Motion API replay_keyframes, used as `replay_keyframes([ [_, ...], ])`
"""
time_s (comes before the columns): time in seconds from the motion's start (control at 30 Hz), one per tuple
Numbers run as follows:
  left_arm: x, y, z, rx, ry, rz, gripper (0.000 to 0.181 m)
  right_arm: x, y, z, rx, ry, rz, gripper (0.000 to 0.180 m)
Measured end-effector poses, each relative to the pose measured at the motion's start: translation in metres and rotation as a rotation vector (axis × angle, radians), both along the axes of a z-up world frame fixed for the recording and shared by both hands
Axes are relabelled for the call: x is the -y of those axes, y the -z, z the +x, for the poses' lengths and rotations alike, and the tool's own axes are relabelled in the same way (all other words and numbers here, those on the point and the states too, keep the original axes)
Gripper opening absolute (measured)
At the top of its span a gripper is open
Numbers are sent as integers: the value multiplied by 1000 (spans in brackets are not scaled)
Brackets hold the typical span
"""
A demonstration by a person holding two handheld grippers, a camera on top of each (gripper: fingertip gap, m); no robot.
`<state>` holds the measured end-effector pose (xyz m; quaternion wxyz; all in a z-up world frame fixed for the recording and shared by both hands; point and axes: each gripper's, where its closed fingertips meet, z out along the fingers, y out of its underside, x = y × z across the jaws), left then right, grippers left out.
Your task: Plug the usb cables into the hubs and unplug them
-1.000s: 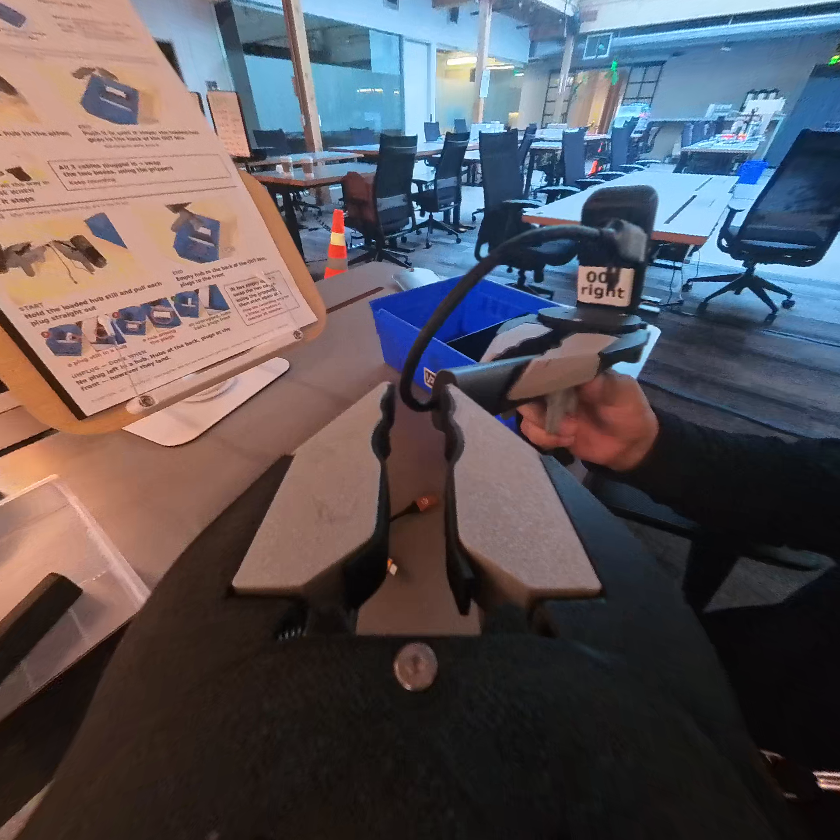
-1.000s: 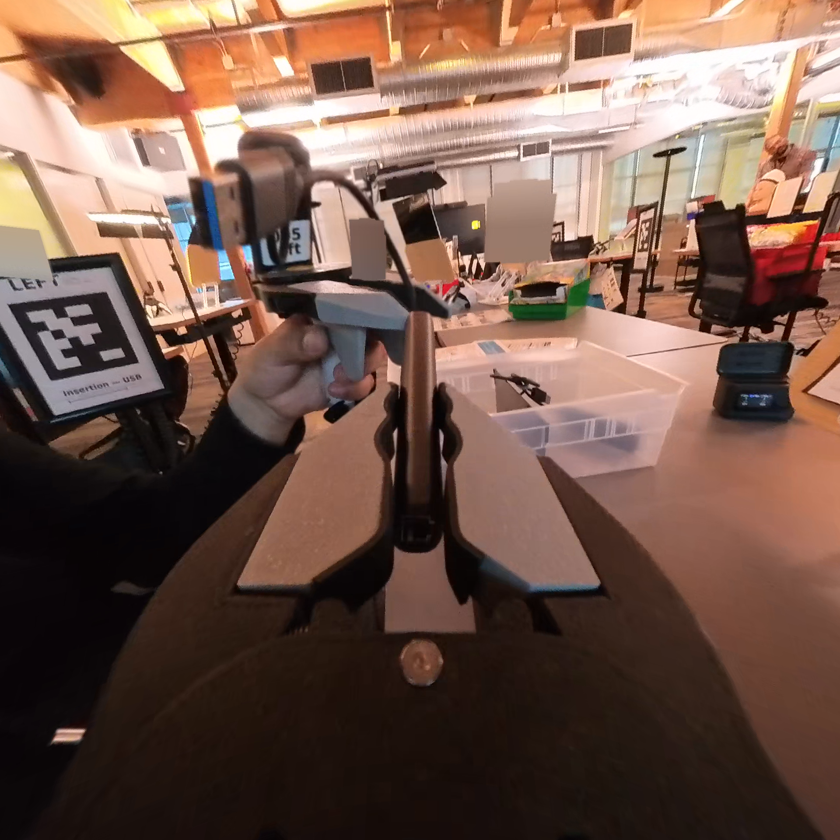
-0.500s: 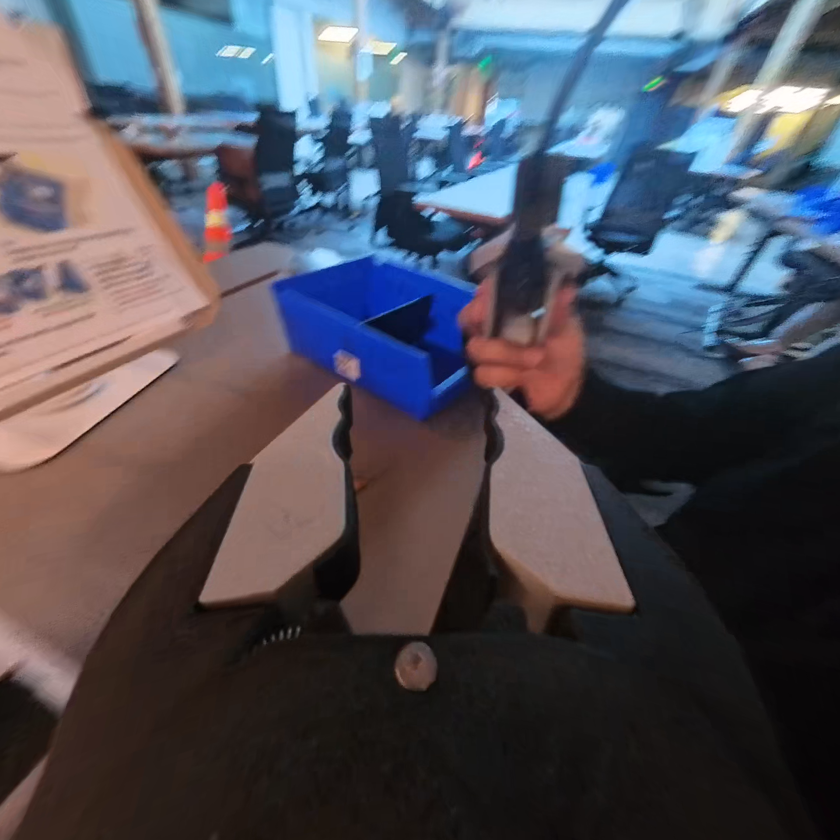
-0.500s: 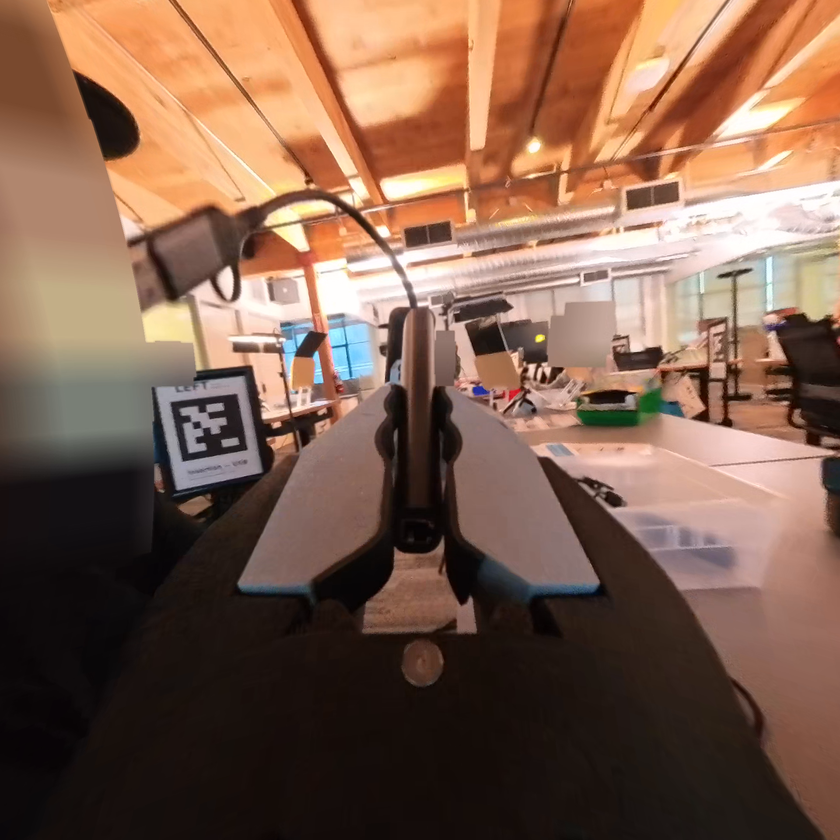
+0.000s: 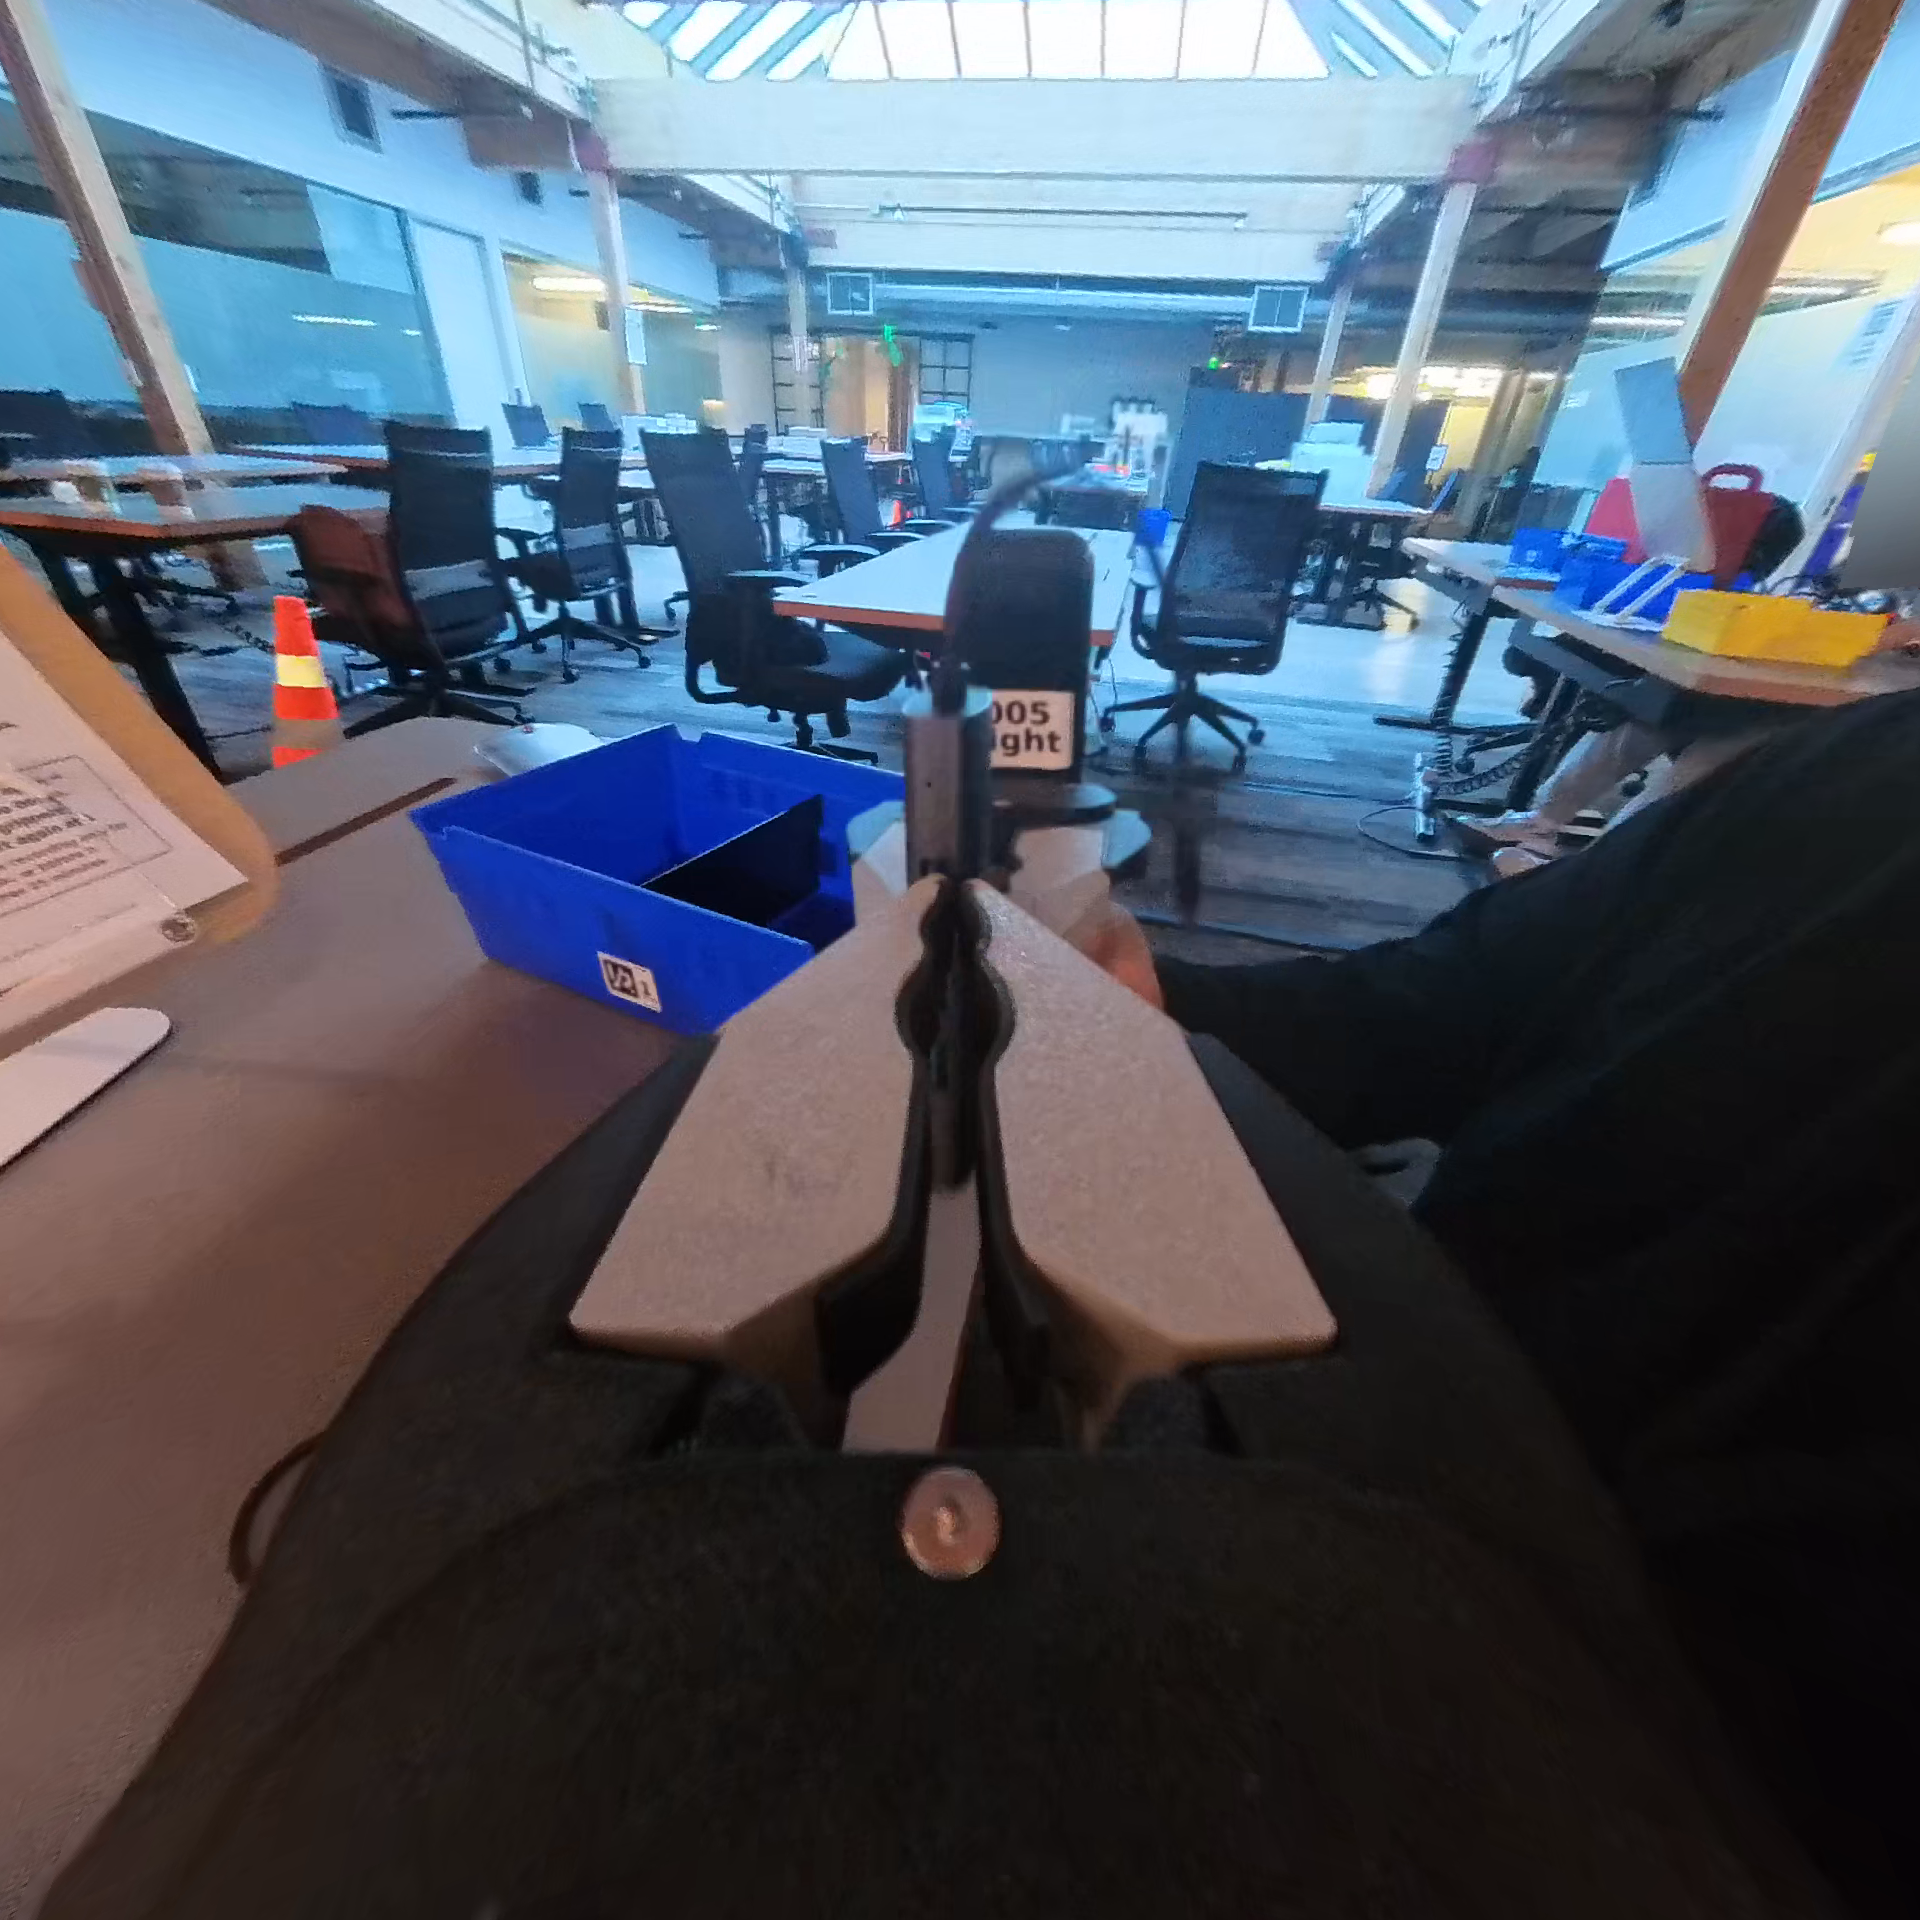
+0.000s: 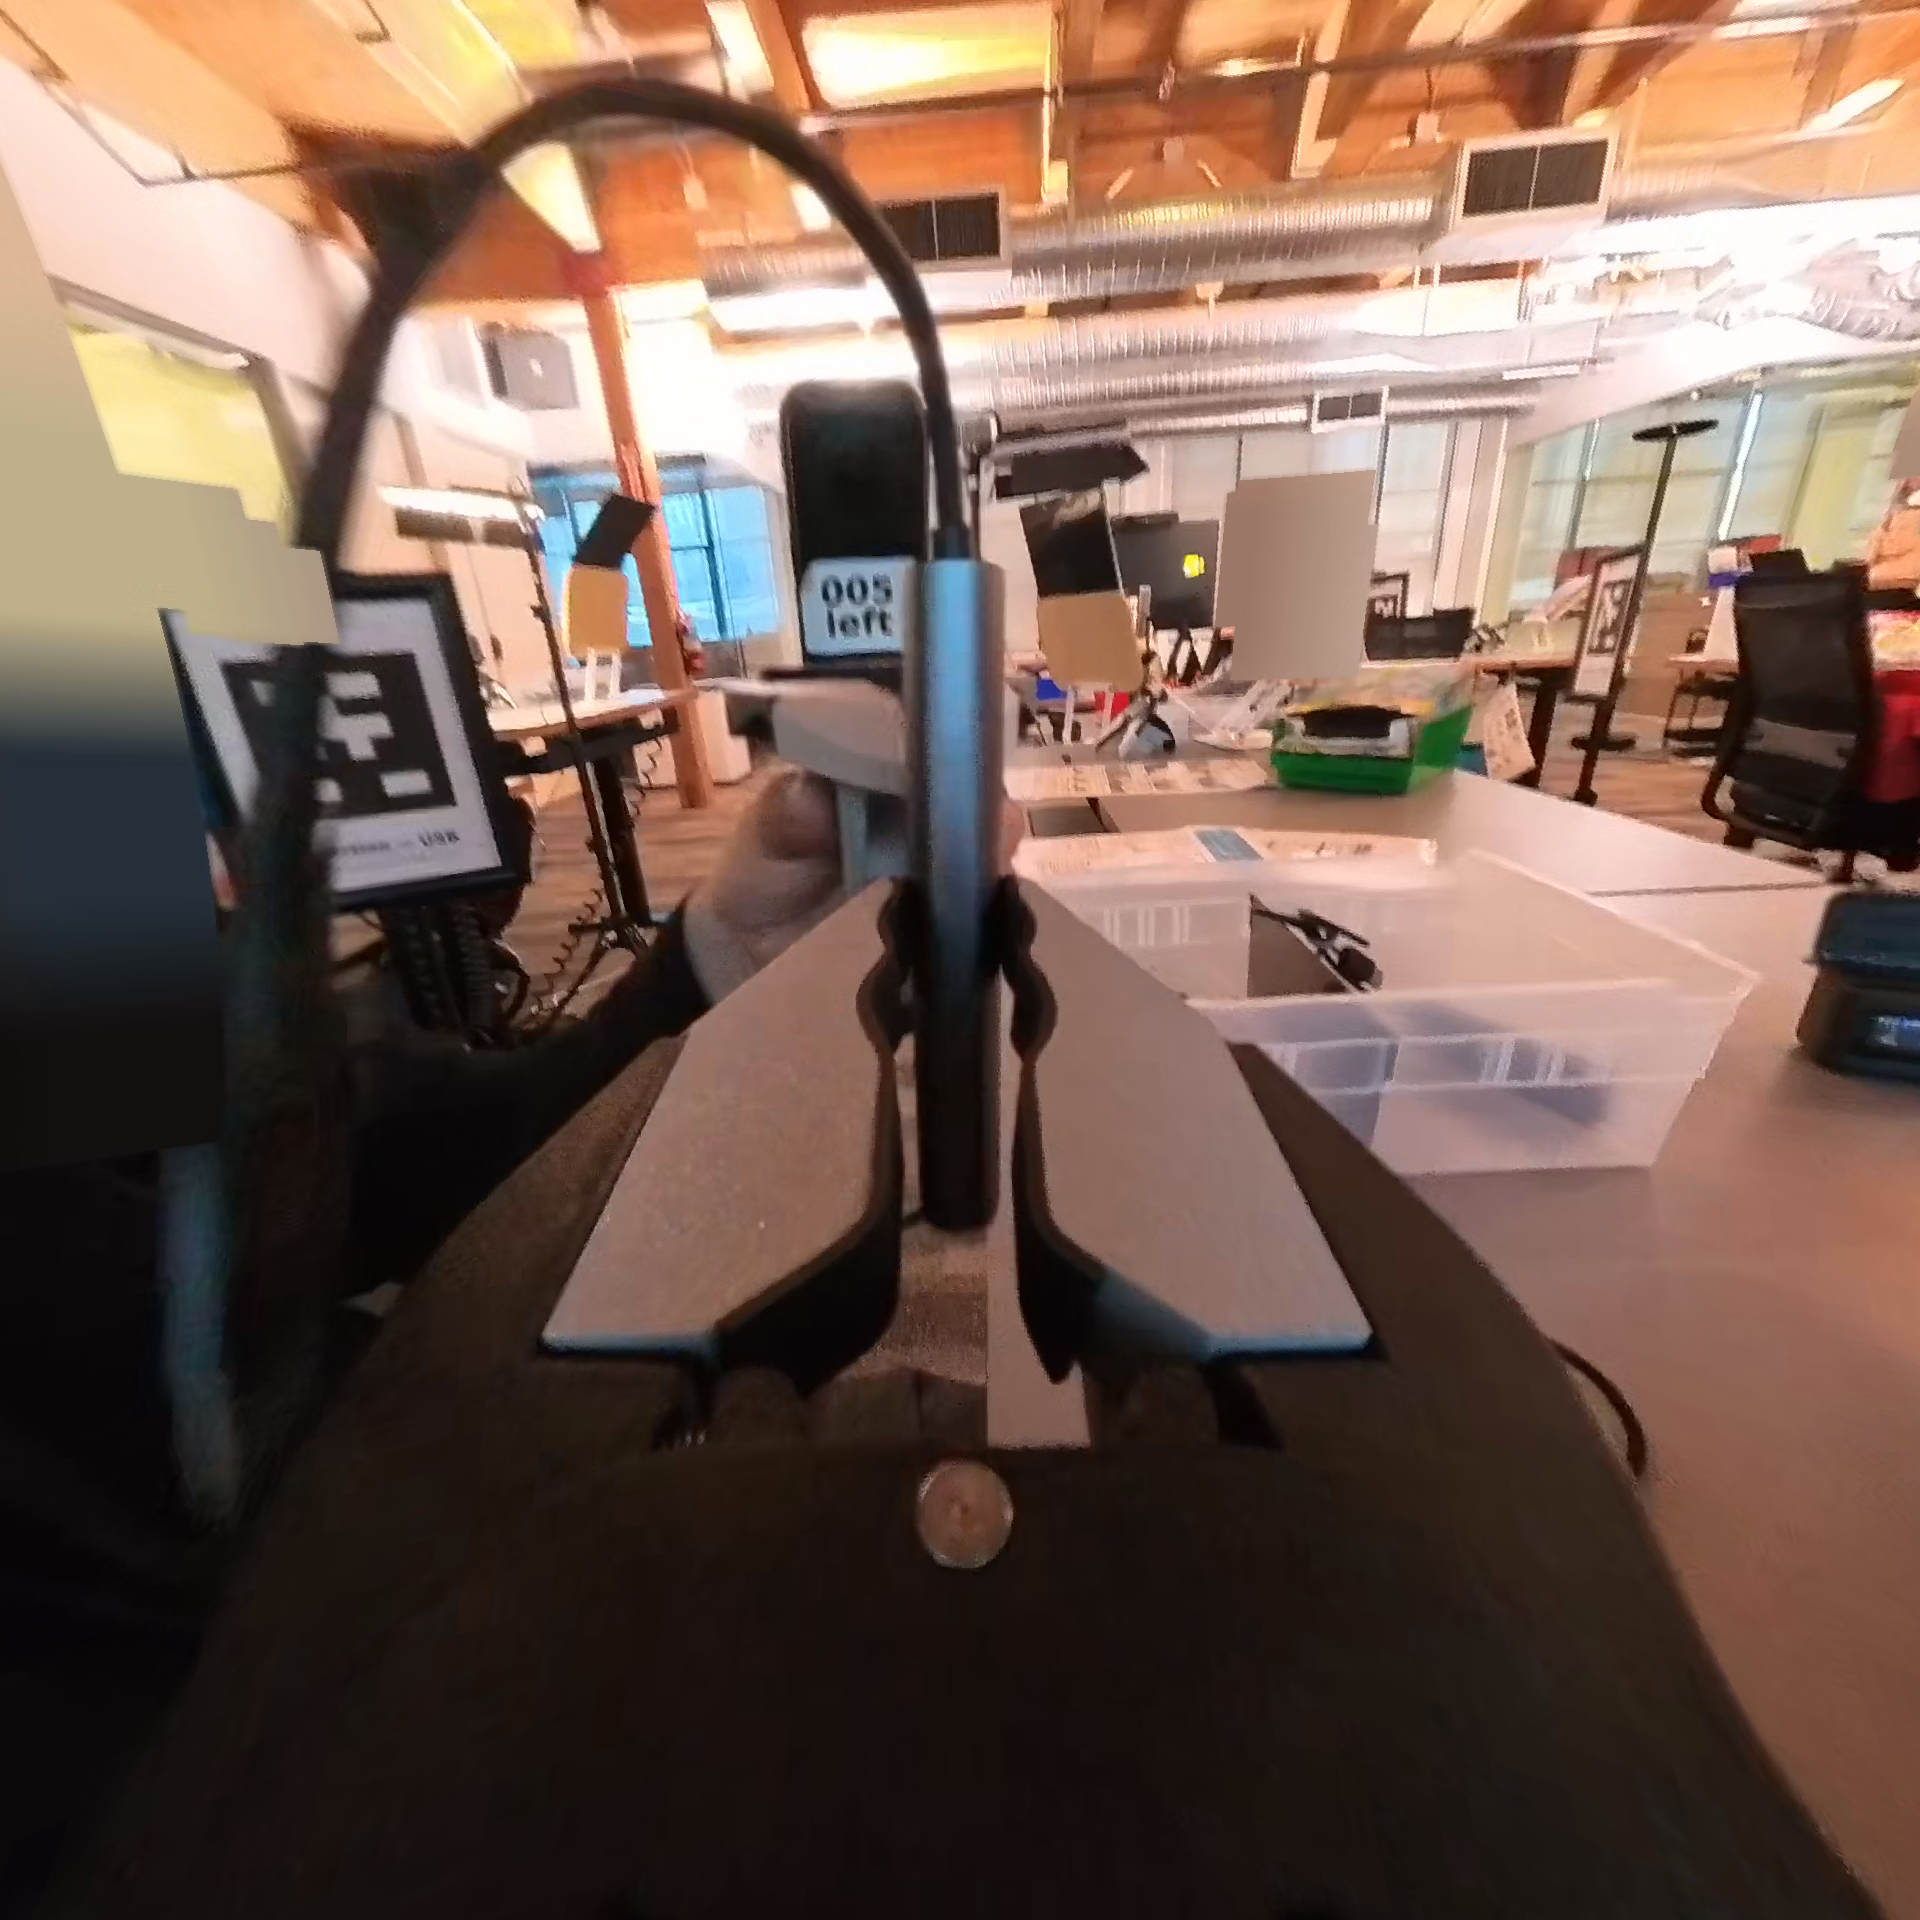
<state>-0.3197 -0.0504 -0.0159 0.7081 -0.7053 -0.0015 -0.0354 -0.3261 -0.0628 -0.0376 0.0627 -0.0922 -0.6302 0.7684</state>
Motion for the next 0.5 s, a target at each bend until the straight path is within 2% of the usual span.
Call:
replay_keyframes([
  [0.17,-8,11,0,-41,-28,-65,0,18,17,-2,30,-18,54,14],
  [0.3,12,12,-10,-91,-98,-130,0,9,8,0,-20,-8,36,14],
  [0.37,23,20,-11,-83,-92,-195,25,2,0,3,-54,-11,7,14],
  [0.43,26,32,-9,-51,-65,-257,42,-4,-9,6,-86,-17,-29,14],
  [0.5,20,37,-5,-49,-41,-269,44,-8,-15,10,-104,-37,-69,14],
])
